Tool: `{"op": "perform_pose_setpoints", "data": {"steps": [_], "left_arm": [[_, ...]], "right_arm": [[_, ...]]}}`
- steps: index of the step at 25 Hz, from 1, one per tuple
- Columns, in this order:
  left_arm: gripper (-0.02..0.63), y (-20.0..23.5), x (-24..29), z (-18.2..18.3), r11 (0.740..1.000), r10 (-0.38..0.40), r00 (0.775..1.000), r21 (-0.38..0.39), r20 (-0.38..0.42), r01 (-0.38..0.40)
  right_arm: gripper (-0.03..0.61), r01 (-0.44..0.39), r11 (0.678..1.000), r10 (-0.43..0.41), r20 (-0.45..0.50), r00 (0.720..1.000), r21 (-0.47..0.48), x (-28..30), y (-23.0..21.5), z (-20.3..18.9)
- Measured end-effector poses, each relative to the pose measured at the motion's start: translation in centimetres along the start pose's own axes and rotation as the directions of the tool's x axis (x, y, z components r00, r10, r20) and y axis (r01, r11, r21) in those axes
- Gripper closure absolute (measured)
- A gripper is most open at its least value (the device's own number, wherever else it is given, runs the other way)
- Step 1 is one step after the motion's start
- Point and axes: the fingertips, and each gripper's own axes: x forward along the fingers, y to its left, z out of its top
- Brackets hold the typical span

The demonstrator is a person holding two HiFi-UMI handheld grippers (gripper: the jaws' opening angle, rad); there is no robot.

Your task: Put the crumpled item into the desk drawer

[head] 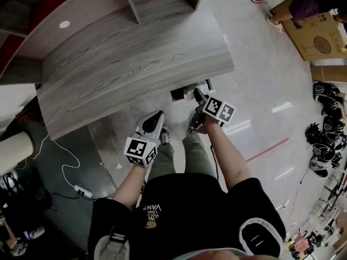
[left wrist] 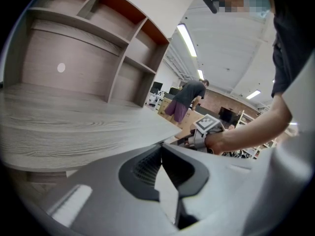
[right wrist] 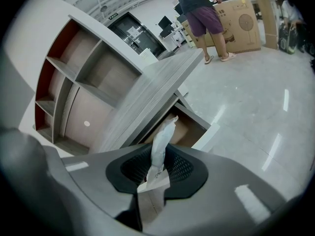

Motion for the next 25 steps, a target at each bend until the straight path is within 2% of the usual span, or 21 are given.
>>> {"op": "perform_pose_setpoints", "data": {"steps": [19, 25], "left_arm": [[0.560, -0.1, 0.5, -0.4, 1.000, -0.007, 1.000, -0.009, -0.006, 0.007], [0.560, -0.5, 0.4, -0.7, 1.000, -0.011, 1.000, -0.008, -0.008, 0.011]], "right_arm": [[0.485, 0.022, 1.000, -0.022, -0.015, 1.000, -0.005, -0.1, -1.0, -0.5], [0.485, 0.036, 0.996, -0.038, -0.024, 0.999, -0.079, -0.7, -1.1, -0.5]]}}
